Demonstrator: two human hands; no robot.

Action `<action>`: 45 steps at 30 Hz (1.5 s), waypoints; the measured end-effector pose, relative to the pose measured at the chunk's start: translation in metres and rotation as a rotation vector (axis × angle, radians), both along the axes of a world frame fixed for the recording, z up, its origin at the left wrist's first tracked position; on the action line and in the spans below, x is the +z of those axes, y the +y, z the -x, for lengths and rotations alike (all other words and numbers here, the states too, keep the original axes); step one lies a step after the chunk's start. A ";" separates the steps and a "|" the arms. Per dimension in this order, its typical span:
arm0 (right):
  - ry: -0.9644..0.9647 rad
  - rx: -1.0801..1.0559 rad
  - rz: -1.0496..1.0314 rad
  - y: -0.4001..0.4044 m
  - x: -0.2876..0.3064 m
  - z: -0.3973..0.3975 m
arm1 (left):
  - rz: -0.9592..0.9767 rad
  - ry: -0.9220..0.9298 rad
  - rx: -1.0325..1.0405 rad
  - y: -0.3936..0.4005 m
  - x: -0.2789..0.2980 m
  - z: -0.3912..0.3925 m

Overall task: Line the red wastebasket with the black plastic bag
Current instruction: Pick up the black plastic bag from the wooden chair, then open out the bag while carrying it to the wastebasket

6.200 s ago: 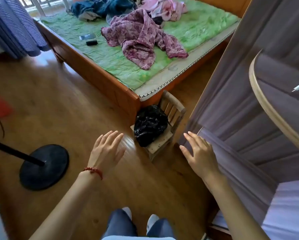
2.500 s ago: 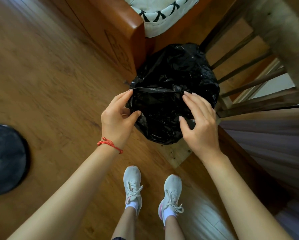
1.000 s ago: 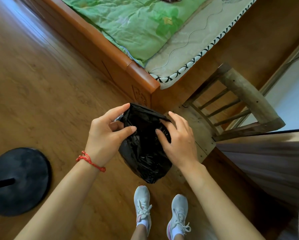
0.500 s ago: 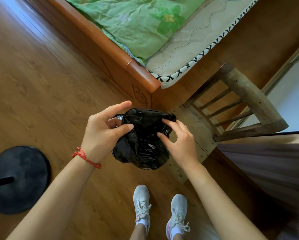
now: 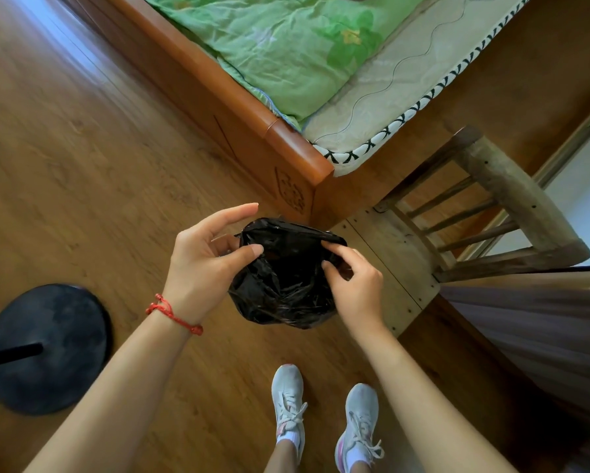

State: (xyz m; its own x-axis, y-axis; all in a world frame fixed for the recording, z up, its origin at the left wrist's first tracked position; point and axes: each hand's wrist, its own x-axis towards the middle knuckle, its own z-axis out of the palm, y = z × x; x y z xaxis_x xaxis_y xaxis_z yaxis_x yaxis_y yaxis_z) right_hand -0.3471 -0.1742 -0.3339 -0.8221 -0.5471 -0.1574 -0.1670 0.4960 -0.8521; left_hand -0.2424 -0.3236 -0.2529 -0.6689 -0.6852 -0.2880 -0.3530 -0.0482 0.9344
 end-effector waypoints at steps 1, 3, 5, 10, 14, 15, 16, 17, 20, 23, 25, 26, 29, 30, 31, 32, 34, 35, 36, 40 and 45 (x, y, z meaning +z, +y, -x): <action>-0.010 -0.001 0.006 0.000 0.003 0.002 | 0.005 -0.005 0.006 -0.001 0.000 -0.002; -0.051 -0.012 0.014 0.003 0.011 0.005 | 0.013 -0.019 0.028 -0.003 0.001 -0.006; -0.112 -0.051 0.043 0.007 0.020 0.008 | 0.021 -0.049 0.054 -0.004 0.002 -0.011; -0.234 -0.146 0.139 0.011 0.048 0.011 | -0.022 -0.080 0.107 -0.006 0.013 -0.019; -0.256 -0.167 0.166 0.015 0.075 0.010 | -0.052 -0.075 0.124 -0.007 0.030 -0.026; -0.258 -0.169 0.169 0.016 0.081 0.010 | -0.050 -0.074 0.119 -0.008 0.035 -0.028; -0.261 -0.174 0.173 0.017 0.088 0.009 | -0.045 -0.073 0.113 -0.009 0.040 -0.031; -0.266 -0.178 0.177 0.018 0.095 0.008 | -0.038 -0.074 0.106 -0.009 0.045 -0.033; -0.264 -0.177 0.168 0.020 0.117 0.007 | -0.013 -0.091 0.091 -0.007 0.060 -0.040; -0.269 -0.166 0.177 0.021 0.138 0.009 | 0.017 -0.115 0.085 -0.002 0.075 -0.048; -0.266 -0.142 0.168 0.023 0.151 0.011 | 0.049 -0.153 0.087 0.002 0.084 -0.052; -0.264 -0.128 0.162 0.024 0.157 0.013 | 0.057 -0.174 0.095 0.005 0.089 -0.054; -0.263 -0.067 0.154 0.028 0.174 0.020 | 0.056 -0.214 0.137 0.016 0.104 -0.059; -0.258 -0.046 0.149 0.029 0.179 0.023 | 0.053 -0.224 0.149 0.020 0.110 -0.060; -0.254 -0.023 0.140 0.030 0.185 0.027 | 0.048 -0.238 0.158 0.025 0.116 -0.061; -0.251 0.003 0.133 0.030 0.191 0.030 | 0.042 -0.252 0.166 0.029 0.122 -0.062; -0.242 0.056 0.136 0.030 0.204 0.037 | 0.032 -0.275 0.179 0.038 0.133 -0.064; -0.237 0.081 0.141 0.029 0.211 0.041 | 0.032 -0.281 0.186 0.042 0.139 -0.064; -0.232 0.102 0.146 0.028 0.217 0.044 | 0.039 -0.288 0.190 0.046 0.145 -0.065; -0.207 0.169 0.180 0.020 0.244 0.053 | 0.091 -0.296 0.215 0.059 0.163 -0.067; -0.256 0.187 0.261 0.002 0.269 0.053 | -0.025 -0.157 0.386 0.069 0.188 -0.068</action>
